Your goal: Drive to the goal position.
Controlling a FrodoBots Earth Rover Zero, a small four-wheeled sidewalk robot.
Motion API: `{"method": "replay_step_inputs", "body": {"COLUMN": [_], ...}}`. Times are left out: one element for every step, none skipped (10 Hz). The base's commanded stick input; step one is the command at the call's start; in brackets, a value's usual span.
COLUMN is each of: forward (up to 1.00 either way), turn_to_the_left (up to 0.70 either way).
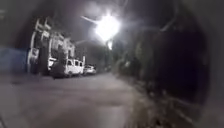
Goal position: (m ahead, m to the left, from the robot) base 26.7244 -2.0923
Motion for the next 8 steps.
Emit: {"method": "replay_step_inputs", "body": {"forward": [0.50, 0.50, 0.50, 0.50, 0.50, 0.50, 0.50, 0.50], "turn_to_the_left": [0.00, 0.00, 0.00, 0.00, 0.00, 0.00, 0.00, 0.00]}}
